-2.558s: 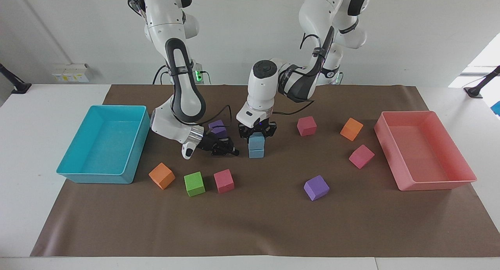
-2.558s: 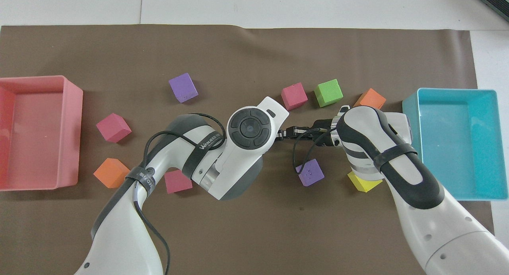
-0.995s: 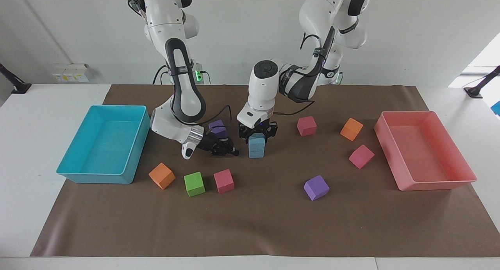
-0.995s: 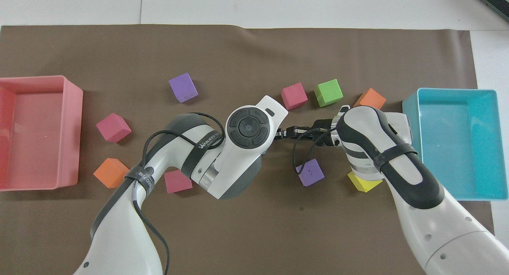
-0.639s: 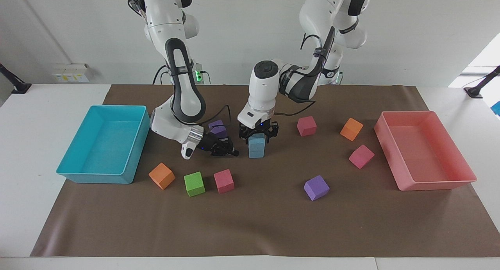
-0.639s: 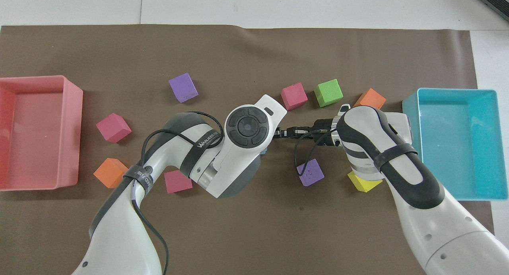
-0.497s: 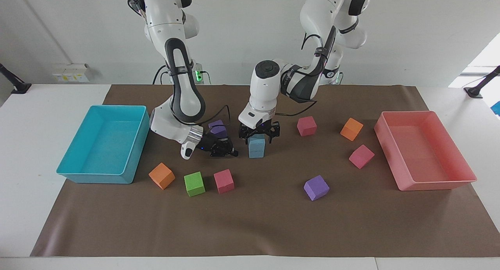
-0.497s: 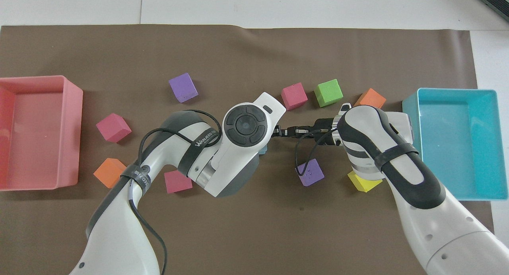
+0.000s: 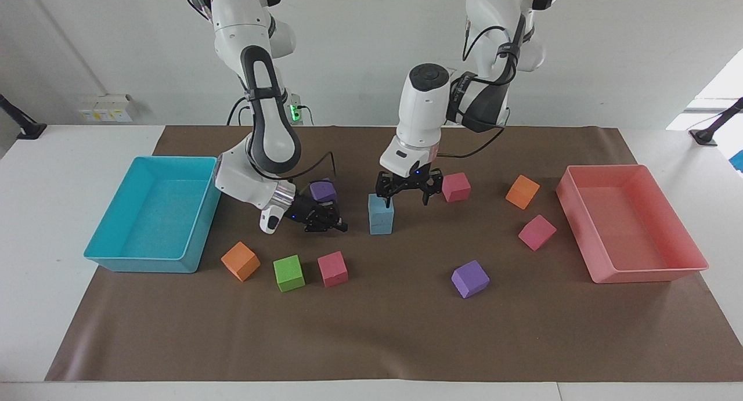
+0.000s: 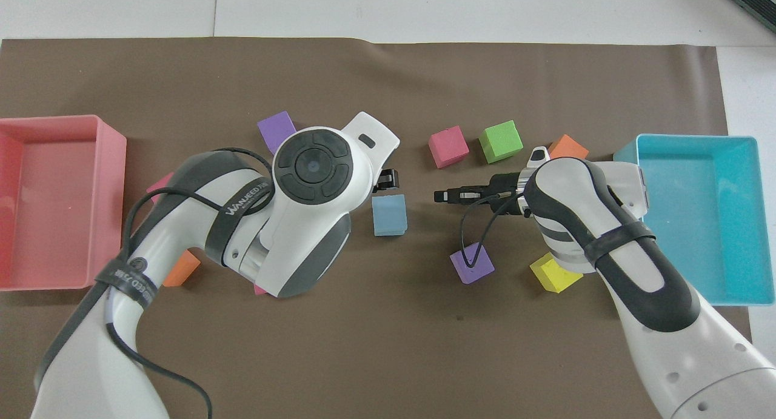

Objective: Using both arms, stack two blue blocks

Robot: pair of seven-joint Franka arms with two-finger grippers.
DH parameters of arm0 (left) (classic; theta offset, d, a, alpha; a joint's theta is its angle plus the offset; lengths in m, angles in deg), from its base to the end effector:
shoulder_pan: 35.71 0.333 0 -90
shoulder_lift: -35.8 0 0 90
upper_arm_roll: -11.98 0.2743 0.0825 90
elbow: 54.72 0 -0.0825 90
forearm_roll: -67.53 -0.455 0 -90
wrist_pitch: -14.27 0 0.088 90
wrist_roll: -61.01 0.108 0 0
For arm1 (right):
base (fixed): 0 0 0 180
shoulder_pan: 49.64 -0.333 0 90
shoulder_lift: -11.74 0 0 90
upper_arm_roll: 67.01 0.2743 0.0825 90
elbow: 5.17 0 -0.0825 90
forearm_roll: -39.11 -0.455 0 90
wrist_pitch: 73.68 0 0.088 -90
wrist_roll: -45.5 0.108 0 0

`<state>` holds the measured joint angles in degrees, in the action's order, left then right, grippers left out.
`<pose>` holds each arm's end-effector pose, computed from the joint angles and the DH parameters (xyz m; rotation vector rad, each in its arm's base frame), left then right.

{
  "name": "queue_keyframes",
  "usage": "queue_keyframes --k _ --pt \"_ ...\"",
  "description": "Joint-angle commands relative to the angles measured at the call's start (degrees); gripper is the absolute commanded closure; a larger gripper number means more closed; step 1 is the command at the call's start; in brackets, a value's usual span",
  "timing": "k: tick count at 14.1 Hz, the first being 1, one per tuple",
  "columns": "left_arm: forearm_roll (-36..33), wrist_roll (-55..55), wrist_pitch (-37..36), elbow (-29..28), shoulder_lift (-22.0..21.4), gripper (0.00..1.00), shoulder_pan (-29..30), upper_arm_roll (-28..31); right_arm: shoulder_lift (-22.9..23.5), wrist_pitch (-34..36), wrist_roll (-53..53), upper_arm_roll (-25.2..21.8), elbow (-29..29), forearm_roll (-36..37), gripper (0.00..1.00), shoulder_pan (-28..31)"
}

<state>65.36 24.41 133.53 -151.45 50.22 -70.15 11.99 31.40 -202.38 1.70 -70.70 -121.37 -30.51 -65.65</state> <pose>0.5823 -0.3968 0.3964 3.0801 0.0334 0.2085 0.6133 0.1613 0.1895 -2.2851 -0.1260 -0.1670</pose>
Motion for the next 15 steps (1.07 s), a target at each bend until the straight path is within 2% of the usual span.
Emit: queue_keyframes --k 1,2,4,6,8,12,15 --pt "-0.5 10.4 -3.2 -7.7 -9.0 0.00 5.7 -0.5 -2.3 -0.8 4.1 0.1 0.1 6.6 1.00 1.3" --pt "-0.4 13.5 -4.6 -9.0 -11.2 0.00 6.8 -0.5 -3.0 -0.8 7.0 -0.1 1.1 10.5 1.00 1.9" --pt "-0.2 19.0 -8.7 -8.7 -13.6 0.00 10.7 -0.6 -4.7 -0.5 14.5 -0.1 2.7 20.1 0.84 2.6" --pt "0.3 26.7 -13.3 -7.3 -15.6 0.00 14.0 -0.1 -6.3 0.0 21.3 -0.1 3.7 29.0 0.56 2.6" --pt "0.7 34.4 -18.2 -3.6 -15.9 0.00 18.5 -0.1 -7.0 0.0 22.5 -0.1 3.9 34.0 0.00 3.2" --pt "5.9 44.5 -27.9 7.2 -14.9 0.00 27.8 -0.1 -8.8 0.2 25.6 -0.5 3.9 43.9 0.00 5.7" --pt "5.4 45.2 -33.8 13.7 -13.5 0.00 29.3 -0.1 -10.1 4.0 27.6 -0.7 4.5 47.3 0.00 9.2"
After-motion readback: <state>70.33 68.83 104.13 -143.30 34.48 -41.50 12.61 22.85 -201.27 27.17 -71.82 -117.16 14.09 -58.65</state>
